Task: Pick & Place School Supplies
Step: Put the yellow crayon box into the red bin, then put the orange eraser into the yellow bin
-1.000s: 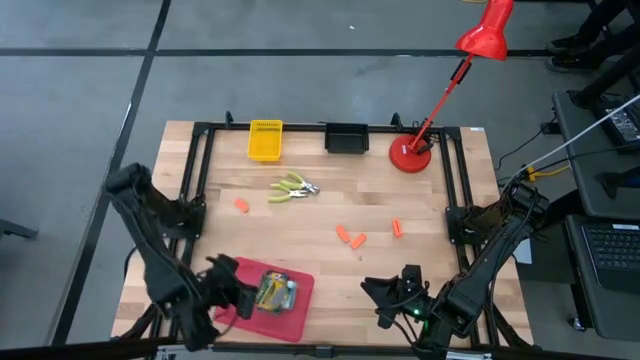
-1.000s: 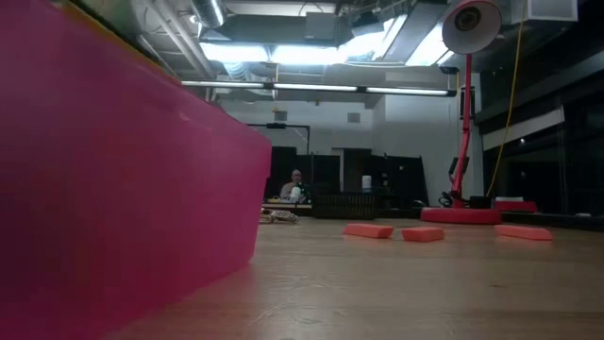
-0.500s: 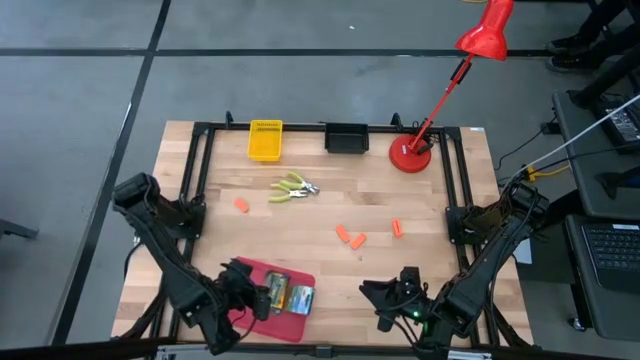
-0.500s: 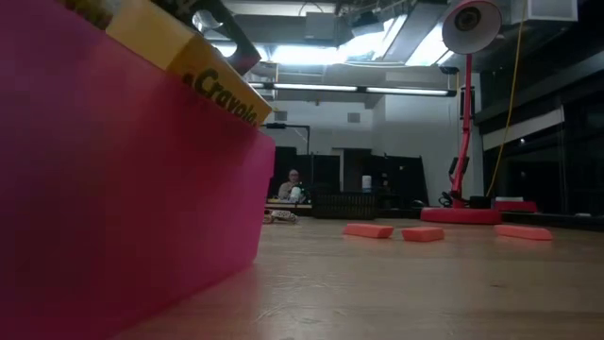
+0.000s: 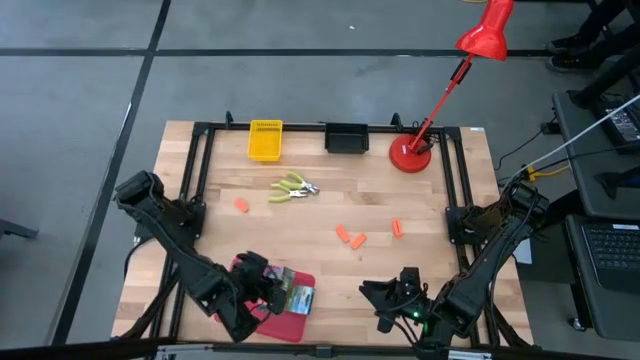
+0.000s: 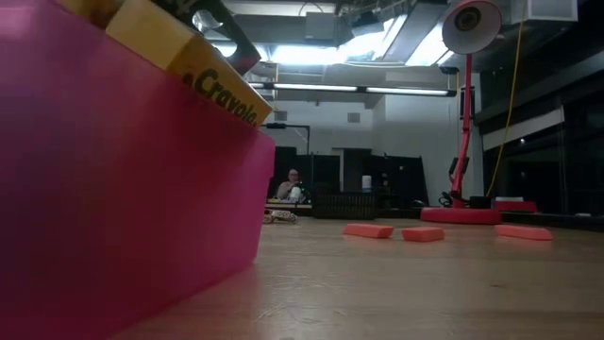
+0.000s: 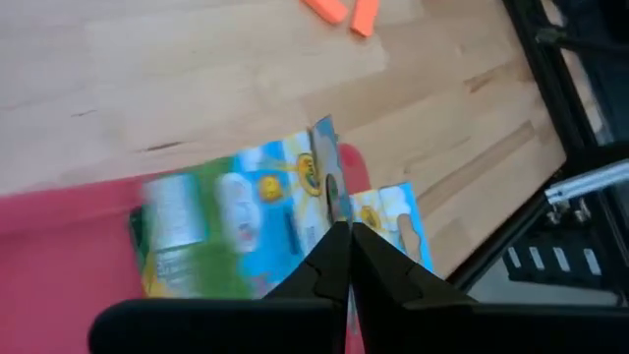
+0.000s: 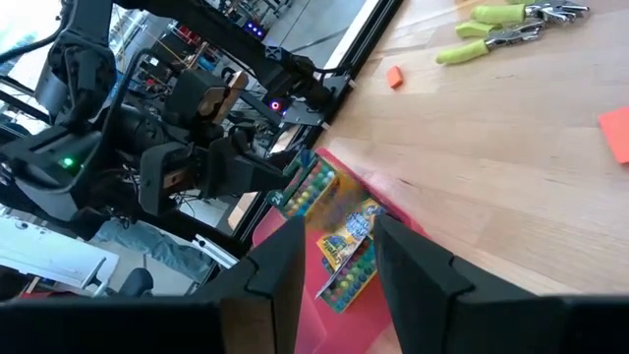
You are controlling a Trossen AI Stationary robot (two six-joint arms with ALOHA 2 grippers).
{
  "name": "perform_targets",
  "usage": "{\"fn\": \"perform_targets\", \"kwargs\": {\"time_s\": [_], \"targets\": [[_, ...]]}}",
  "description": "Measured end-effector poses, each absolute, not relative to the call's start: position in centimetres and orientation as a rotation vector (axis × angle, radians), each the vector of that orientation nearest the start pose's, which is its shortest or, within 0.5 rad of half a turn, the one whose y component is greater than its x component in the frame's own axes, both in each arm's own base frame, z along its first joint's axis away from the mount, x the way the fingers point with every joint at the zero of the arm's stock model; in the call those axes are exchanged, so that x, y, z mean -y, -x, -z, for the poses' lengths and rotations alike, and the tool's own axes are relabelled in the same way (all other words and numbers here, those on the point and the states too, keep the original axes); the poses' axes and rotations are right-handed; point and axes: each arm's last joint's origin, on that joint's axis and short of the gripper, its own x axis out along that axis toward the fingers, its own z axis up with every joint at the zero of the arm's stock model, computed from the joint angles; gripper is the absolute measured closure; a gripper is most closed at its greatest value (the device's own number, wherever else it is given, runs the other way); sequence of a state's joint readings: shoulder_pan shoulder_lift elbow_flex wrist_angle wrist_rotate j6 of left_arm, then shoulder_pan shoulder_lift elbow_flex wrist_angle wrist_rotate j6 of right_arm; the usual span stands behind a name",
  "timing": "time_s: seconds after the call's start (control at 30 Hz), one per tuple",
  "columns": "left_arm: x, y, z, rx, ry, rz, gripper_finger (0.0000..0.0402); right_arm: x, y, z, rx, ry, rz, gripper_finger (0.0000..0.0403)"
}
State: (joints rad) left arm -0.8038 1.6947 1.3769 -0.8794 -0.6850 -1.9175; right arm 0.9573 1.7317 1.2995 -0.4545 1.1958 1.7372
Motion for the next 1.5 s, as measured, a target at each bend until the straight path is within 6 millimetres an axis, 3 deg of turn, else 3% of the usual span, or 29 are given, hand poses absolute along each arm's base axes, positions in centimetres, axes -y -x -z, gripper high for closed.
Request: {"fn": "perform_targets", "kwargs": {"time_s": [0.27, 0.5, 0.77, 0.97, 1.1, 1.27, 1.37, 1.5], "targets": [[22.3, -25.9, -26.2, -0.655, 0.960, -0.637, 0.0399, -27.9, -23.0, -25.6, -0.104, -0.913, 0.464, 0.0275], [23.1, -26.0, -25.8, -0.671, 0.967, -0.603, 0.0389, -28.0, -23.0, -25.7, -0.102, -0.908, 0.456, 0.0275], [23.5, -26.7, -26.3, -0.632, 0.965, -0.522, 0.0284, -28.0, -23.0, -25.7, -0.103, -0.905, 0.455, 0.0275], [22.2, -26.0, -26.6, -0.445, 0.932, -0.666, 0.0222, -28.1, -23.0, -25.7, -0.102, -0.910, 0.452, 0.0275], [19.2, -25.6, -26.6, -0.425, 0.953, -0.875, 0.0225, -28.1, -23.0, -25.8, -0.105, -0.914, 0.449, 0.0275], [14.4, -26.2, -26.2, -0.660, 0.666, -1.056, 0.0243, -28.1, -23.0, -25.8, -0.104, -0.915, 0.449, 0.0275], [9.9, -26.4, -26.8, -0.779, 0.620, -1.220, 0.0239, -28.1, -23.0, -25.8, -0.103, -0.918, 0.448, 0.0275], [3.5, -26.0, -27.5, -0.994, 0.753, -1.475, 0.0228, -28.2, -23.0, -25.8, -0.099, -0.927, 0.446, 0.0275]]}}
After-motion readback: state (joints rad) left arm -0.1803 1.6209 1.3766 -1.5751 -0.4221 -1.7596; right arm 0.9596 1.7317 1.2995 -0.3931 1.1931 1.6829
